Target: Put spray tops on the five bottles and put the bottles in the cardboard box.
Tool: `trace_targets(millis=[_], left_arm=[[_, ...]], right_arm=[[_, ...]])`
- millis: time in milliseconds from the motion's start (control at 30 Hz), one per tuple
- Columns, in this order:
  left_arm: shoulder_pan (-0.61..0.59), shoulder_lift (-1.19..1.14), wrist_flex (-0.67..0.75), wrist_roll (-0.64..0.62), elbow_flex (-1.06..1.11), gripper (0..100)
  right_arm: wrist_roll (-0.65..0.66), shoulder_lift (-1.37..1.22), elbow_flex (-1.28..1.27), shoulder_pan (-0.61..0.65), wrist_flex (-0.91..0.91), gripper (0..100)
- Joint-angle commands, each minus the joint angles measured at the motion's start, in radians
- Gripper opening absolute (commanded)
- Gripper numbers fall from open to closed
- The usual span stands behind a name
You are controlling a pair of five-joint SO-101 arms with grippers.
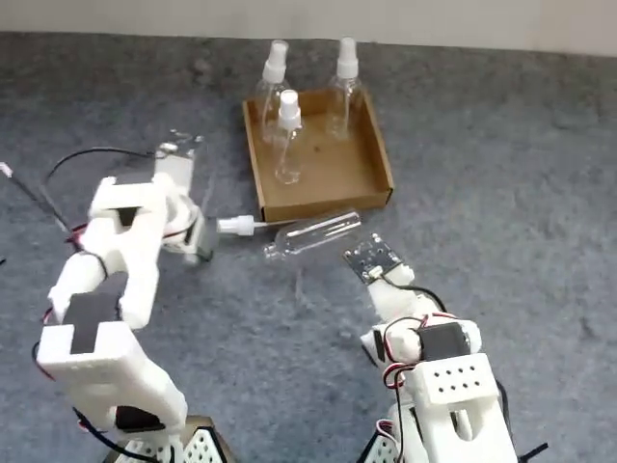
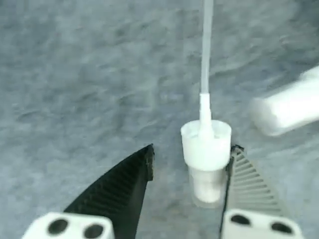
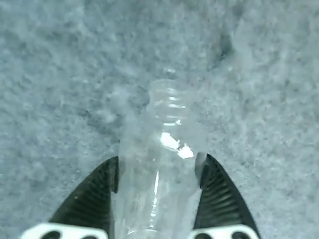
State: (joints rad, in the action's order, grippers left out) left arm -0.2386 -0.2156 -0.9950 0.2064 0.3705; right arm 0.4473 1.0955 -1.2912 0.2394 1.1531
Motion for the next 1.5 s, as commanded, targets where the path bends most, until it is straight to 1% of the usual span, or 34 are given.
trace_targets(millis=[0,133,267,367,467,567,667,800,867,967,1200,1300,1400,1433,1467], left_arm=[[-0.114,0.068,0.011,0.080,-0.038,18],[-0.174,0.116,0.008,0.120,-0.038,18],[-0.180,0.166,-0.100,0.118,-0.036,18],[-0.180,0.217,-0.153,0.052,-0.036,18],[-0.179,0.242,-0.120,-0.009,-0.036,18],[-0.157,0.203,-0.104,-0.107,-0.024,18],[-0.124,0.110,-0.103,-0.199,-0.038,18],[-0.085,-0.010,-0.110,-0.310,-0.097,17],[-0.061,-0.051,-0.118,-0.370,-0.119,13],[-0.033,-0.059,-0.192,-0.489,-0.168,4],[0.028,-0.039,-0.339,-0.775,-0.262,4],[0.064,-0.024,-0.404,-0.859,-0.268,4],[0.105,-0.002,-0.451,-0.845,-0.260,5],[0.124,0.001,-0.456,-0.784,-0.259,6],[0.145,0.001,-0.453,-0.669,-0.260,7]], right_arm=[[-0.012,0.010,0.004,0.004,0.004,0.4],[-0.012,0.007,0.004,0.004,0.004,0.4],[-0.012,0.007,0.004,0.004,0.004,0.4],[-0.012,0.007,0.004,0.004,0.004,0.4],[-0.012,0.008,0.004,0.004,0.004,0.4],[-0.012,0.008,0.004,-0.001,0.004,0.4],[-0.012,0.007,0.002,-0.001,0.004,0.4],[-0.012,0.007,0.002,-0.001,0.004,0.4],[-0.012,0.007,0.002,-0.001,0.004,0.4],[-0.012,0.007,0.002,-0.001,0.004,0.4],[-0.012,0.005,0.002,-0.001,0.004,0.4],[-0.012,0.005,0.002,-0.001,0.004,0.4],[-0.012,0.005,0.001,-0.001,0.004,0.4],[-0.012,0.005,0.001,-0.001,0.004,0.4],[-0.012,0.005,0.001,-0.001,0.004,0.4]])
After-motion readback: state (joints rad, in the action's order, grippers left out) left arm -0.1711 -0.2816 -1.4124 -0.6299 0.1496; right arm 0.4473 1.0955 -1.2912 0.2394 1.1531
